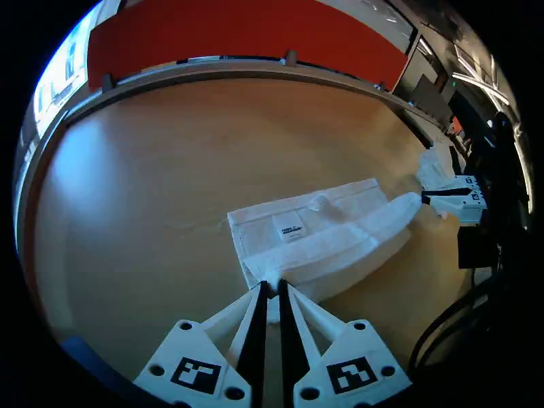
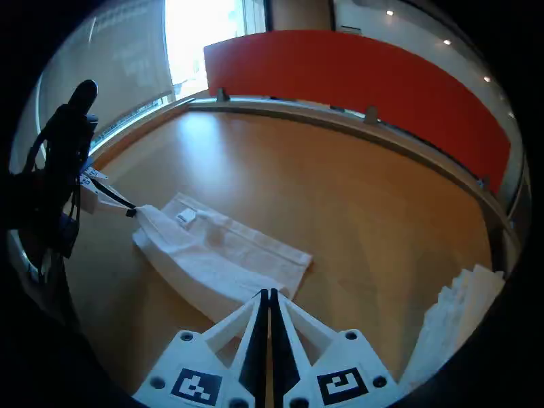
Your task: Fold towel
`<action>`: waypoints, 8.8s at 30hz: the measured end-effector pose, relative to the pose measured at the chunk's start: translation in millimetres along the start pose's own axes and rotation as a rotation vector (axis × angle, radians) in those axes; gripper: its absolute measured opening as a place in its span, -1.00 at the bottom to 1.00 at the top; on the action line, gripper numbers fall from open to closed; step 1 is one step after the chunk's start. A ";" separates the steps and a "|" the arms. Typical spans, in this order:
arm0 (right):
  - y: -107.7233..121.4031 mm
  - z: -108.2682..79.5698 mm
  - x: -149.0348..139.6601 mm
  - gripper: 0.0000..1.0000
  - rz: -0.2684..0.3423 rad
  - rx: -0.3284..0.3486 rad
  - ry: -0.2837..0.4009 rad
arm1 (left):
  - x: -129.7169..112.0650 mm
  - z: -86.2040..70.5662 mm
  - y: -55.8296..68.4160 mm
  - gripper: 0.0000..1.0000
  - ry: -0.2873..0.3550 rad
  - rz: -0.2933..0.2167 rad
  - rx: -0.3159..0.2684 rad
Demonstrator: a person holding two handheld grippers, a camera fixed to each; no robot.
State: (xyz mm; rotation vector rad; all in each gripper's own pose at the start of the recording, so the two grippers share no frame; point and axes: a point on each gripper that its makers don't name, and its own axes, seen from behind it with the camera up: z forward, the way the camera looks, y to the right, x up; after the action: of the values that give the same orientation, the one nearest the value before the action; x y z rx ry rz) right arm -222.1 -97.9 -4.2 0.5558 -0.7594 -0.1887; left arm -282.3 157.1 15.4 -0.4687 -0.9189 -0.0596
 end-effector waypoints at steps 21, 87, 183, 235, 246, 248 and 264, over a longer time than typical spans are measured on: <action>24.4 45.0 6.7 -0.90 0.028 -0.045 -0.011 | 22.2 39.4 -24.2 -0.43 0.013 0.031 0.064; 13.8 11.2 10.7 1.00 -0.044 -0.080 0.047 | -14.3 -41.2 -55.3 0.87 0.116 -0.070 0.220; -15.3 11.6 -59.8 -0.97 -0.219 0.055 -0.116 | -83.1 -87.3 -78.2 0.87 0.094 -0.167 0.288; -137.2 52.4 114.4 -0.97 -0.520 0.214 0.090 | -93.4 -112.7 -79.0 0.87 0.137 -0.217 0.274; -183.1 82.9 99.9 -0.96 -0.576 0.301 0.031 | -103.2 -123.8 -82.3 0.87 0.151 -0.242 0.290; -193.4 89.9 91.1 -0.96 -0.583 0.322 0.012 | -106.3 -125.3 -83.4 0.87 0.152 -0.254 0.293; -219.4 119.1 50.2 -0.86 -0.559 0.382 -0.080 | -119.0 -129.5 -93.6 0.87 0.156 -0.302 0.307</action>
State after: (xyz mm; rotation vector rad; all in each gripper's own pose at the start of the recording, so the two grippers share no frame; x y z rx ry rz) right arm -261.5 -348.8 -22.4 1.1267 -0.7065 -0.5926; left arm -281.0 1.9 -109.3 -0.0369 -0.8219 -0.2231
